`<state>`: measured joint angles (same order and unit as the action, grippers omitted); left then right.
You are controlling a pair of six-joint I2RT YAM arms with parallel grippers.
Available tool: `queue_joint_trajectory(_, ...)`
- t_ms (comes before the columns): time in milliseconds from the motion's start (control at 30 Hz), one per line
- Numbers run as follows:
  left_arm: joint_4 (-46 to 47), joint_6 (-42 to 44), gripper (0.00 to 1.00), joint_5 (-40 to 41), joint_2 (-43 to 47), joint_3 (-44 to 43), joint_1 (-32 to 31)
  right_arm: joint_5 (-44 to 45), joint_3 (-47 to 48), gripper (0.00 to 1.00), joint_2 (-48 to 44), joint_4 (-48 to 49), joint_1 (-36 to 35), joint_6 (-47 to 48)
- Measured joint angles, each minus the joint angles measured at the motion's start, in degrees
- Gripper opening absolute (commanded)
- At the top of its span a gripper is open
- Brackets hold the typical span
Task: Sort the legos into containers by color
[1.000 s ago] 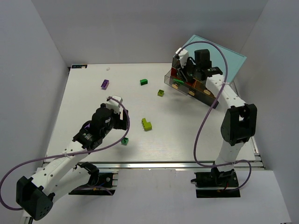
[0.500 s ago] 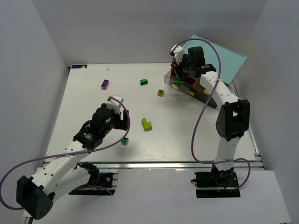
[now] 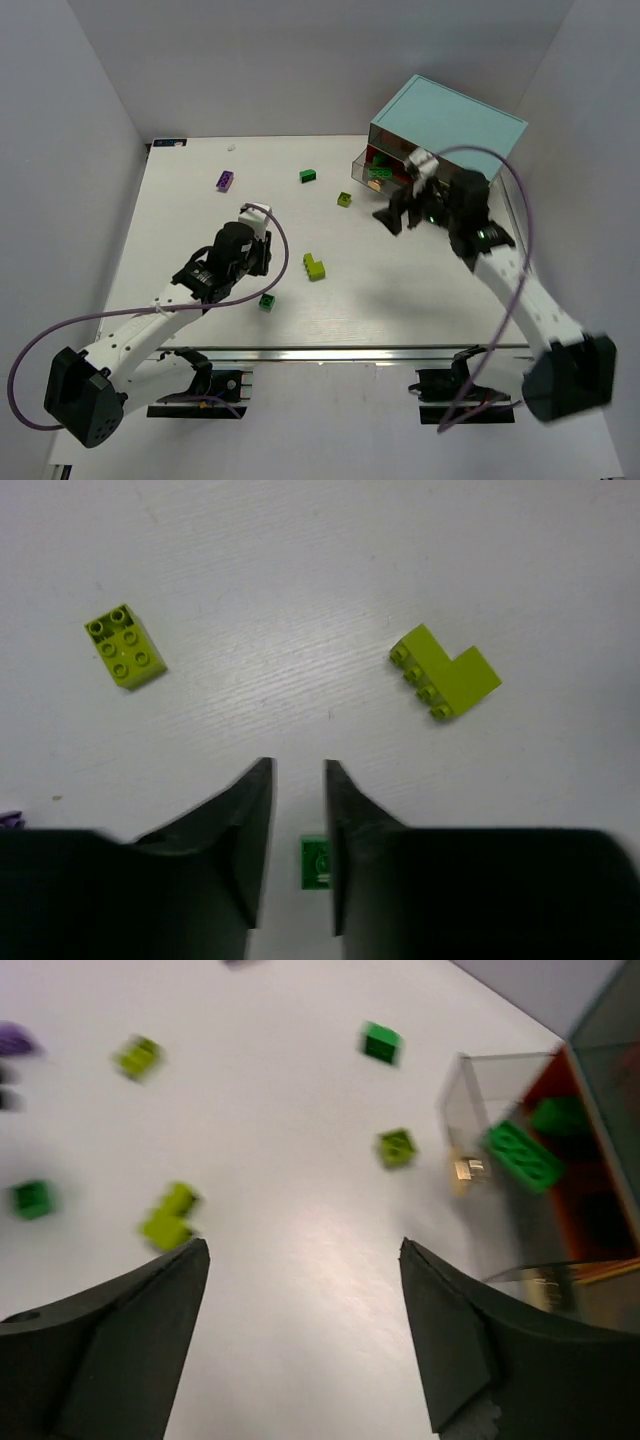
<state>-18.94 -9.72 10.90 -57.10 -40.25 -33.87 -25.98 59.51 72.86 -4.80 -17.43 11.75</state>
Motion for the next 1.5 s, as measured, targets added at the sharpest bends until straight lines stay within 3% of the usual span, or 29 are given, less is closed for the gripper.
queue_joint_trajectory(67,-1.29,-1.29,0.73,0.63,-2.12,-0.72,0.0,-4.96,-8.76,0.67,-9.77,4.72,0.09,-4.09)
queue_joint_trajectory(200,-4.42,-3.58,0.84,0.48,-4.79,-1.86,0.0,-12.33,-13.53,0.21,-17.79,5.86,0.37,-5.95)
queue_joint_trajectory(233,-5.11,-3.96,0.85,0.24,-5.2,-2.01,0.02,-13.07,-14.19,0.18,-18.32,5.95,0.61,-5.27)
queue_joint_trajectory(367,-8.48,-5.81,0.86,-0.44,-6.64,-2.08,0.26,-15.15,-17.86,0.23,-20.22,3.98,1.55,-3.02)
queue_joint_trajectory(667,-14.16,-10.47,0.91,-2.14,-18.05,-4.35,-0.04,-14.21,-17.42,0.26,-17.88,-1.73,1.73,-0.17)
queue_joint_trajectory(900,-15.41,-11.43,0.91,-3.21,-21.68,-4.0,-0.98,-12.79,-16.96,0.27,-17.94,-2.4,1.73,0.68)
queue_joint_trajectory(1167,-15.54,-11.32,0.74,-3.58,-28.13,-4.63,-2.78,-11.69,-16.96,0.27,-17.94,-2.4,1.73,0.76)
queue_joint_trajectory(1400,-15.58,-11.76,0.26,-2.91,-28.44,-5.2,-3.63,-11.26,-16.96,0.27,-17.94,-2.4,1.73,0.98)
queue_joint_trajectory(1500,-16.44,-11.78,0.17,-2.82,-27.63,-5.68,-3.8,-10.99,-16.96,0.26,-17.94,-2.4,1.73,1.11)
